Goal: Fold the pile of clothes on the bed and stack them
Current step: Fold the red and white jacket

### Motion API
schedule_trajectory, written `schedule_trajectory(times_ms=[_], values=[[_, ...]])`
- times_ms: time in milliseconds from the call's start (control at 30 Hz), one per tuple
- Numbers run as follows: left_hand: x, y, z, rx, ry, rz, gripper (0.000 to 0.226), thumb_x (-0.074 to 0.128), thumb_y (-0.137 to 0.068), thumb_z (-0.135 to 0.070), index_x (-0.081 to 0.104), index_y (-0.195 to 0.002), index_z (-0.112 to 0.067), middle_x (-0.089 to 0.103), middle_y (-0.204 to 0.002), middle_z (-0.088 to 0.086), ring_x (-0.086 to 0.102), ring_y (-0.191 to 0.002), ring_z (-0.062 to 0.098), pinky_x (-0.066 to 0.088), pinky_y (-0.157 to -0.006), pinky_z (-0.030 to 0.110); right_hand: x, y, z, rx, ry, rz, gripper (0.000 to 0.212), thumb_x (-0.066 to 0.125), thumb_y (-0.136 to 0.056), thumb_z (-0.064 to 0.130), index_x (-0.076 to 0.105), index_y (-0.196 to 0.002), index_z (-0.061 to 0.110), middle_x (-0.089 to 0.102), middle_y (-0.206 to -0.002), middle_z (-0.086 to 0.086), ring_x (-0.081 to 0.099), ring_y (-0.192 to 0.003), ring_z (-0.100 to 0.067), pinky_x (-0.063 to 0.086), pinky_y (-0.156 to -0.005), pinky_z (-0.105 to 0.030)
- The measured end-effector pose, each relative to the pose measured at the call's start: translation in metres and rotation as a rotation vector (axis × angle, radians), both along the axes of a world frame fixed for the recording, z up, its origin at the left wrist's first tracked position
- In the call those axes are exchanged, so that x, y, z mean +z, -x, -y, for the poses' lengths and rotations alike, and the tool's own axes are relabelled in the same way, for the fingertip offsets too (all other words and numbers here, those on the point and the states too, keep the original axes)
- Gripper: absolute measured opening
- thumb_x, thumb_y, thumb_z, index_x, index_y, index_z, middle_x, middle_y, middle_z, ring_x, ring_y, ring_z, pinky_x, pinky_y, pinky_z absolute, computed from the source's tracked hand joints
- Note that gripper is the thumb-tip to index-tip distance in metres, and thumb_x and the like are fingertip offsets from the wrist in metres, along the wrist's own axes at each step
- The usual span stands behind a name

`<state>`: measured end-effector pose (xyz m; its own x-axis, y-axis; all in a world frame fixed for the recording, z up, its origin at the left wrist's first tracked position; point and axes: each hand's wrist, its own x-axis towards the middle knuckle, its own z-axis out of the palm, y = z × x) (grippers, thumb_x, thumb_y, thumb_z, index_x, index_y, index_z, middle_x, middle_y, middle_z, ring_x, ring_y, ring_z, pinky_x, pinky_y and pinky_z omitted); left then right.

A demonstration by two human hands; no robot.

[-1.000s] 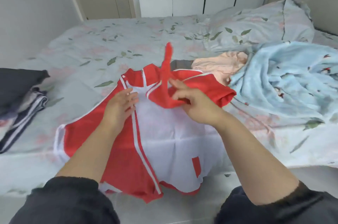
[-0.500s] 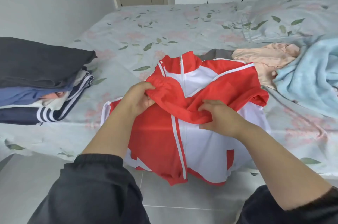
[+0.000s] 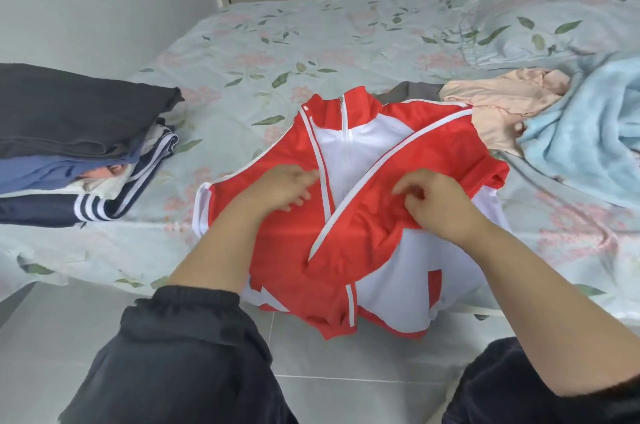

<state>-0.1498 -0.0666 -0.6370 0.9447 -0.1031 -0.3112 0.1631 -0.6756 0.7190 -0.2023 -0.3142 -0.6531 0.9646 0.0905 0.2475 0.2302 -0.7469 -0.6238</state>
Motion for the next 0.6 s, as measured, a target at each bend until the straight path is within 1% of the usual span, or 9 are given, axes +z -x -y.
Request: schedule_trajectory(times_ms=[67, 133, 200, 267, 333, 367, 467, 533, 600], values=[[-0.01, 0.0, 0.018, -0.101, -0.215, 0.155, 0.038, 0.056, -0.09, -0.046, 0.065, -0.106, -0.012, 0.066, -0.102, 0.004, 0.061, -0.094, 0.023, 0.046, -0.078, 0.033, 0.006, 0.0, 0.006, -0.278, -0.077, 0.204, 0.033, 0.051, -0.074, -0.008, 0.069, -0.097, 0.007, 0.062, -0.1, -0.012, 0.055, -0.088, -0.026, 0.038, -0.084, -0.022], [-0.016, 0.003, 0.031, -0.103, -0.265, 0.228, 0.04, 0.062, -0.086, -0.047, 0.064, -0.11, -0.015, 0.061, -0.103, -0.002, 0.058, -0.098, 0.018, 0.043, -0.08, 0.029, 0.009, 0.0, 0.018, -0.598, -0.296, 0.288, 0.035, 0.05, -0.074, -0.003, 0.062, -0.106, 0.005, 0.055, -0.108, -0.016, 0.05, -0.094, -0.024, 0.038, -0.093, -0.028], [-0.021, 0.002, 0.039, -0.112, -0.24, 0.229, 0.037, 0.065, -0.084, -0.046, 0.067, -0.105, -0.015, 0.064, -0.102, -0.003, 0.06, -0.098, 0.016, 0.046, -0.081, 0.03, 0.008, -0.002, 0.03, -0.843, -0.582, 0.247, 0.036, 0.051, -0.077, 0.003, 0.053, -0.112, 0.004, 0.053, -0.111, -0.016, 0.049, -0.096, -0.021, 0.041, -0.093, -0.031], [-0.02, 0.004, 0.045, -0.162, -0.174, 0.209, 0.039, 0.065, -0.083, -0.049, 0.07, -0.091, -0.011, 0.069, -0.088, 0.001, 0.064, -0.085, 0.017, 0.049, -0.077, 0.033, 0.004, -0.006, 0.041, -0.977, -0.853, 0.097, 0.03, 0.056, -0.08, 0.01, 0.05, -0.109, 0.005, 0.051, -0.104, -0.011, 0.053, -0.09, -0.026, 0.047, -0.079, -0.034], [-0.018, 0.007, 0.051, -0.215, -0.115, 0.195, 0.043, 0.066, -0.083, -0.048, 0.069, -0.082, -0.005, 0.065, -0.074, 0.009, 0.06, -0.069, 0.018, 0.047, -0.068, 0.031, 0.0, -0.008, 0.045, -0.984, -0.986, -0.102, 0.012, 0.062, -0.081, 0.014, 0.051, -0.082, 0.011, 0.05, -0.086, -0.008, 0.048, -0.072, -0.024, 0.043, -0.06, -0.033], [-0.018, 0.009, 0.054, -0.247, -0.118, 0.207, 0.039, 0.069, -0.082, -0.042, 0.067, -0.079, -0.003, 0.06, -0.069, 0.009, 0.058, -0.065, 0.019, 0.045, -0.064, 0.03, -0.002, -0.009, 0.046, -0.951, -1.0, -0.191, 0.016, 0.065, -0.081, 0.016, 0.051, -0.075, 0.011, 0.052, -0.082, -0.009, 0.05, -0.07, -0.023, 0.046, -0.061, -0.034], [-0.015, 0.013, 0.059, -0.235, -0.084, 0.211, 0.017, 0.071, -0.08, -0.018, 0.062, -0.066, -0.012, 0.056, -0.059, -0.002, 0.057, -0.057, 0.016, 0.045, -0.057, 0.022, -0.003, -0.01, 0.044, -0.837, -1.098, -0.308, 0.024, 0.067, -0.083, 0.012, 0.062, -0.106, 0.006, 0.061, -0.1, -0.008, 0.058, -0.084, -0.021, 0.05, -0.076, -0.032], [-0.006, 0.011, 0.05, -0.123, 0.241, 0.002, 0.021, 0.065, -0.082, -0.007, 0.058, -0.063, -0.015, 0.054, -0.059, 0.0, 0.055, -0.051, 0.013, 0.048, -0.053, 0.019, 0.0, -0.011, 0.043, -0.794, -1.126, -0.339, 0.027, 0.061, -0.085, 0.004, 0.061, -0.111, 0.009, 0.06, -0.099, -0.006, 0.057, -0.078, -0.018, 0.048, -0.065, -0.024], [0.007, 0.009, 0.03, -0.103, 0.422, -0.241, 0.018, 0.06, -0.085, -0.002, 0.059, -0.071, -0.015, 0.058, -0.063, 0.002, 0.059, -0.052, 0.012, 0.051, -0.053, 0.02, 0.005, -0.009, 0.043, -0.743, -1.211, -0.432, 0.017, 0.05, -0.085, 0.0, 0.059, -0.085, 0.014, 0.056, -0.082, -0.001, 0.05, -0.063, -0.014, 0.042, -0.045, -0.015]])
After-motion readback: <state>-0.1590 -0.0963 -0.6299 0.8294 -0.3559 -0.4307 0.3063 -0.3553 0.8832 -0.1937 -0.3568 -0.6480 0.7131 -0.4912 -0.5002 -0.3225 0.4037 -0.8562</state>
